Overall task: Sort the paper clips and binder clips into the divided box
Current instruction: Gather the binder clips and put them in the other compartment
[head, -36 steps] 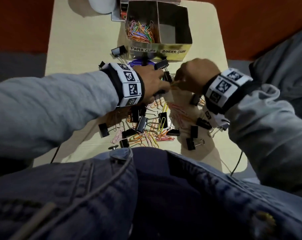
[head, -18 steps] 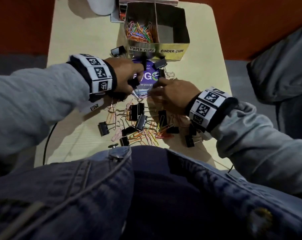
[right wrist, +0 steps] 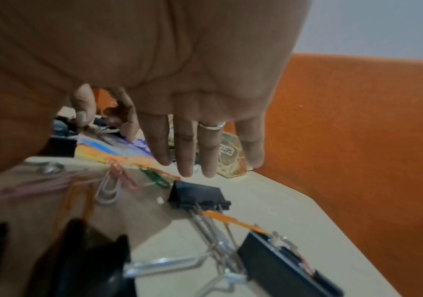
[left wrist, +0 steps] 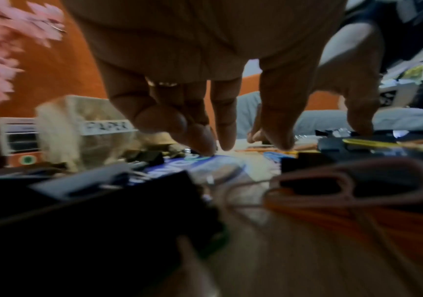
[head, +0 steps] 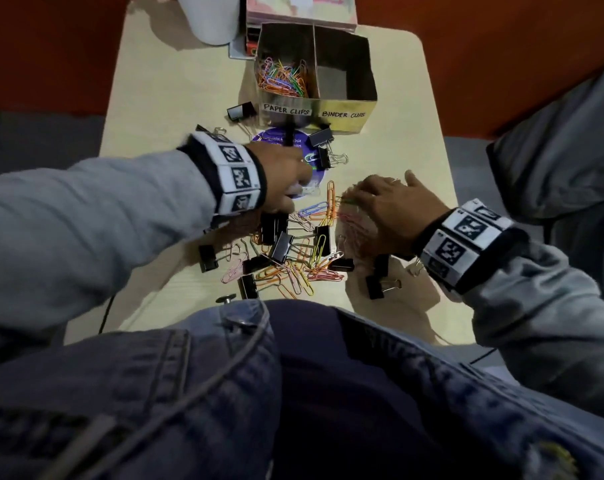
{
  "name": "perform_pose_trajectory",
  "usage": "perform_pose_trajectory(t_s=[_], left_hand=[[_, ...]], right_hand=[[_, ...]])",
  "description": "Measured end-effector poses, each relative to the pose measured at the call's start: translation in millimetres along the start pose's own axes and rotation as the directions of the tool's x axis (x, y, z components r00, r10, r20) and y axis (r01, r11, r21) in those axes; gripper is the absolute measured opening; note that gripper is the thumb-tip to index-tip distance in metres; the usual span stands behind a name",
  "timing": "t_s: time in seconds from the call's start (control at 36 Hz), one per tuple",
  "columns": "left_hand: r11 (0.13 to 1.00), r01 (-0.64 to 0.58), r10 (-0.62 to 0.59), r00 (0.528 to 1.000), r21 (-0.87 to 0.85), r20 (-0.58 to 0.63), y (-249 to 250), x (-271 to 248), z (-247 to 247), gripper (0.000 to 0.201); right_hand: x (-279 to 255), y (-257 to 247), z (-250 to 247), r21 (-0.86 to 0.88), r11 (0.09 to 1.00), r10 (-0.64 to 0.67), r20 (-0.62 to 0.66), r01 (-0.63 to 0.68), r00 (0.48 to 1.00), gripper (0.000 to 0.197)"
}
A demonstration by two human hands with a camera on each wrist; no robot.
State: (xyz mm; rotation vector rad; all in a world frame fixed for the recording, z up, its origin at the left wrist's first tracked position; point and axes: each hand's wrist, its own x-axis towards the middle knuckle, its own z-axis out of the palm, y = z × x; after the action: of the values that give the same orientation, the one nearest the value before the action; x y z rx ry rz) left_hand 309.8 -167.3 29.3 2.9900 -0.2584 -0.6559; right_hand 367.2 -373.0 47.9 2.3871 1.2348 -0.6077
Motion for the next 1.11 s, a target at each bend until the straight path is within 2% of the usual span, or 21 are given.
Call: perform_pose_trajectory(t_s=[0.08, 0.14, 0.19, 0.28, 0.33, 0.42, 0.53, 0.67, 0.75, 0.83, 0.89, 0.97, 1.11], left_hand=[[1.0, 0.008, -0.009, 0.999, 0.02, 0.034, 15.2, 14.4, 5.5, 0.066], [1.0, 0.011, -0.012, 1.0, 0.018, 0.028, 21.0, 20.8, 4.7, 0.069], [1.0, -0.005, 0.004, 1.0, 0.027, 0.019, 23.8, 24.9, 2.1, 0.06], [0.999, -0.027, 0.027, 1.0, 0.023, -0.002, 22.5, 27.6, 0.5, 0.047], [0.999, -0.043, 0.043, 0.999, -0.003, 0.006, 19.2, 29.2, 1.0, 0.054], [0.998, -0.063, 0.063, 0.996, -0.006, 0.062, 15.6, 31.3, 0.1, 0.075], [0.998, -0.062, 0.061, 0.997, 0.014, 0.052, 19.2, 36.6, 0.7, 0.072], [0.998, -0.058, 0.058, 0.998, 0.001, 0.002, 26.8, 41.8, 2.0, 0.067], [0.999, -0.045, 0.045, 0.999, 0.007, -0.011, 27.7, 42.2, 3.1, 0.064], [0.999, -0.04, 0.04, 0.999, 0.004, 0.0, 28.1, 42.5, 4.4, 0.064], [0.999, -0.035, 0.035, 0.999, 0.008, 0.005, 30.3, 42.8, 4.7, 0.062], [0.999, -0.051, 0.051, 0.999, 0.015, 0.0, 35.2, 44.1, 5.1, 0.051], [0.995, -0.101, 0.102, 0.995, 0.02, -0.004, 38.6, 47.7, 7.5, 0.037]], right_hand=[[4.5, -9.2, -1.0, -0.029, 0.999, 0.017, -0.022, -0.018, 1.0, 0.055], [8.5, -14.7, -3.5, 0.006, 1.0, 0.025, -0.075, -0.024, 0.997, 0.042], [12.1, -16.8, -5.0, 0.054, 0.998, 0.033, -0.12, -0.026, 0.992, 0.034], [11.0, -11.5, -3.7, 0.101, 0.993, 0.069, -0.168, -0.053, 0.983, 0.034], [3.7, -4.9, -3.4, 0.101, 0.993, 0.076, -0.191, -0.057, 0.979, 0.033], [-9.0, 0.0, 4.2, 0.044, 0.999, -0.002, -0.133, 0.008, 0.991, 0.027], [-12.9, -8.4, 16.4, 0.004, 0.998, -0.067, -0.065, 0.068, 0.996, 0.034], [-4.8, -14.0, 12.5, 0.114, 0.987, -0.106, -0.082, 0.115, 0.991, 0.035], [-8.5, -8.5, 10.1, 0.205, 0.971, -0.091, -0.152, 0.121, 0.984, 0.033], [-12.1, -3.9, 13.1, 0.153, 0.983, -0.073, -0.151, 0.097, 0.986, 0.038], [-10.6, -3.1, 18.8, 0.151, 0.979, -0.117, -0.152, 0.14, 0.981, 0.037], [-7.3, -3.6, 21.6, 0.228, 0.951, -0.183, -0.133, 0.21, 0.974, 0.04], [-10.2, -9.1, 21.4, 0.221, 0.952, -0.194, -0.098, 0.211, 0.976, 0.052]])
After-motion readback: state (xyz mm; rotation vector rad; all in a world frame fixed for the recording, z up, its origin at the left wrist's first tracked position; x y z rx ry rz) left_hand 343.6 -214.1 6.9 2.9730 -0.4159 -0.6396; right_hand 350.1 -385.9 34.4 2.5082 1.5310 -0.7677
